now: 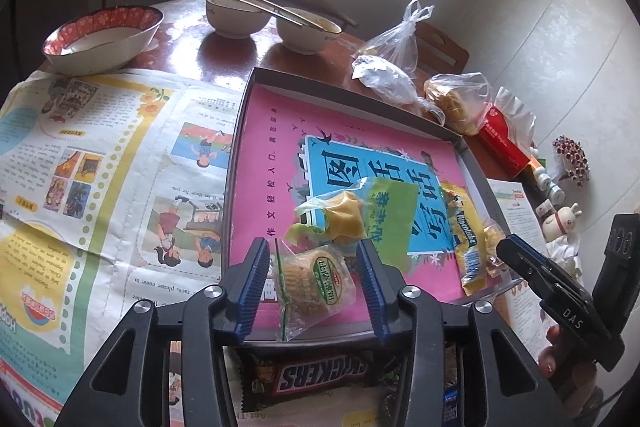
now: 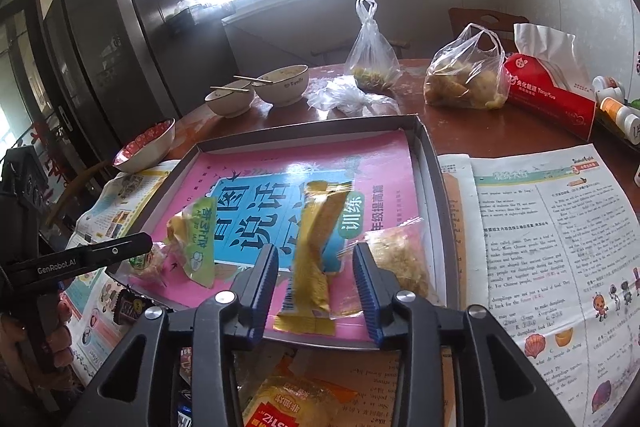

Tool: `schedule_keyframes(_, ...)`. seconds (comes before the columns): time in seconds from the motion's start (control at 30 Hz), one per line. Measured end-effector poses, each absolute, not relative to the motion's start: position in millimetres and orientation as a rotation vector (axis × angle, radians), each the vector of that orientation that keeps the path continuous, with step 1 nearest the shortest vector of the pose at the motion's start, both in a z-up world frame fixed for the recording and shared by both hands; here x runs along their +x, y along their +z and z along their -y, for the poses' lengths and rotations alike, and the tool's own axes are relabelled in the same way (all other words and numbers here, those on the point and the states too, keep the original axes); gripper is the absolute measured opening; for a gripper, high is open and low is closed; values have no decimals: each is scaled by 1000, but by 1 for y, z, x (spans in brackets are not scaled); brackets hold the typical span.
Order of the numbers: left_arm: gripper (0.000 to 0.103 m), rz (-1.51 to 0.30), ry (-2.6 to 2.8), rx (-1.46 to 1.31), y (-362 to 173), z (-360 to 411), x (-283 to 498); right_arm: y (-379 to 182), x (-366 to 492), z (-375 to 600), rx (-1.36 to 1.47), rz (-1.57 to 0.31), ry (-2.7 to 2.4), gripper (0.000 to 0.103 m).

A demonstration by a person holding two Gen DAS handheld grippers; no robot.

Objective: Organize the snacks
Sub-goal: 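Lower the mooncake onto the pink book and open left tool while right tool releases the wafer bar, then withdraw both open tools from the box toward the loose snacks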

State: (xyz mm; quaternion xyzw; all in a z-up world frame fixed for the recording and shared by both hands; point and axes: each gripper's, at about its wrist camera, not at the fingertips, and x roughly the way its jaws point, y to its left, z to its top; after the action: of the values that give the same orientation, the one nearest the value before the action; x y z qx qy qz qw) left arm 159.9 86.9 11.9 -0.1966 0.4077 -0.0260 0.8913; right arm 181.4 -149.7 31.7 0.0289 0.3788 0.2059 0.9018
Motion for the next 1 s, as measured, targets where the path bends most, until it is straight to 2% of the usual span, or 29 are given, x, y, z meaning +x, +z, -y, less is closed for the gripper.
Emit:
schedule_keyframes(0.3,57,-823,-40,-374,21,-83,152,36,177,153,64,-766,424,44)
schedule_keyframes(0.53,58,-799,-38,-356,30,-79,145,40,172,153,60,-754,428,47)
schedule_keyframes(0.63,64,-792,-40,-349,33,-77,142,42,170,153,59,-748,429,49)
schedule_keyframes(0.77,70,-785,-44,-340,37,-75,138,45,168,154,58,-740,432,53)
schedule_keyframes(1.0,71,-779,-49,-307,42,-67,130,49,161,152,49,-728,438,59)
